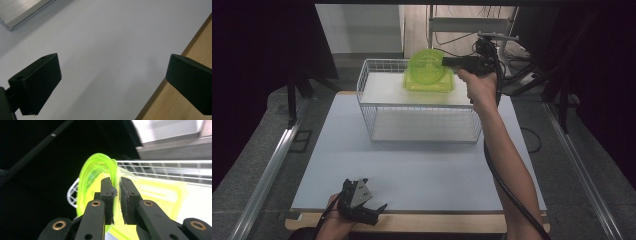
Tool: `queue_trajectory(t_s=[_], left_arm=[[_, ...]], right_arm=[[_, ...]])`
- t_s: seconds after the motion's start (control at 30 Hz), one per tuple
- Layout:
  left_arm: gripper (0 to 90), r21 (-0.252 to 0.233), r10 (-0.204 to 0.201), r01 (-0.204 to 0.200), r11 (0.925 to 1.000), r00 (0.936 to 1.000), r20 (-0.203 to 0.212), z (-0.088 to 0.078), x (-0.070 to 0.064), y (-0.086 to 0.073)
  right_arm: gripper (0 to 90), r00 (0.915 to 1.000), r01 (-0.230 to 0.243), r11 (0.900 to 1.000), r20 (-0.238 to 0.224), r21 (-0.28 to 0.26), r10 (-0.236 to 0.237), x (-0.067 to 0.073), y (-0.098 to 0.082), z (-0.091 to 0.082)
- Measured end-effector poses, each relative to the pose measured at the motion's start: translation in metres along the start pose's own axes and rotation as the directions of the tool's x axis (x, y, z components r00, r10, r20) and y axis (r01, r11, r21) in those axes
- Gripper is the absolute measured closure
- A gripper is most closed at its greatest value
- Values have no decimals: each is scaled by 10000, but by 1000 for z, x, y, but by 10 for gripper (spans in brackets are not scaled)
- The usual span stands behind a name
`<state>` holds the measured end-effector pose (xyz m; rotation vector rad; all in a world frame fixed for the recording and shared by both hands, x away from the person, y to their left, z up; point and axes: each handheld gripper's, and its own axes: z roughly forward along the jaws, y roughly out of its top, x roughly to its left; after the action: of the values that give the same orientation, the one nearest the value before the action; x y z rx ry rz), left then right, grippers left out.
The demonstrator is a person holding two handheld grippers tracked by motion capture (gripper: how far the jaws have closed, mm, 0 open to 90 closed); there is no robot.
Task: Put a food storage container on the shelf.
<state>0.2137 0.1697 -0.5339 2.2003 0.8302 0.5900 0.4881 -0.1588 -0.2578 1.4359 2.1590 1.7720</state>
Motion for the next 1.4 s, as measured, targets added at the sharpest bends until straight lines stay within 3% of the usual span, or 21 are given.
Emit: queue_trajectory(t_s=[0.17,0.2,0.33,0.63,1.03,1.3,1.4], left_arm=[[1,21,19,-19,10000,10000,12,0,0,0],[1,30,33,-33,10000,10000,5,0,0,0],[1,7,18,-18,10000,10000,-2,0,-1,0],[1,97,135,-135,9999,9999,-8,1,-1,0],[1,77,156,-156,9998,9999,-24,1,-2,0],[1,56,129,-128,9999,9999,-32,0,-2,0],[1,27,81,-81,10000,10000,5,0,-1,0]], right_arm=[[773,9937,533,9981,968,293,-559,8,3,5],[773,9937,533,9981,968,293,-559,8,3,5],[720,9832,802,9958,1609,442,-863,12,4,10],[684,9722,930,9929,2084,741,-1066,9,6,16],[619,9671,1233,9898,2151,719,-1360,13,4,19],[373,9693,1551,9861,1836,605,-1637,16,2,18],[284,9633,1918,9794,1789,636,-2003,18,-1,17]])
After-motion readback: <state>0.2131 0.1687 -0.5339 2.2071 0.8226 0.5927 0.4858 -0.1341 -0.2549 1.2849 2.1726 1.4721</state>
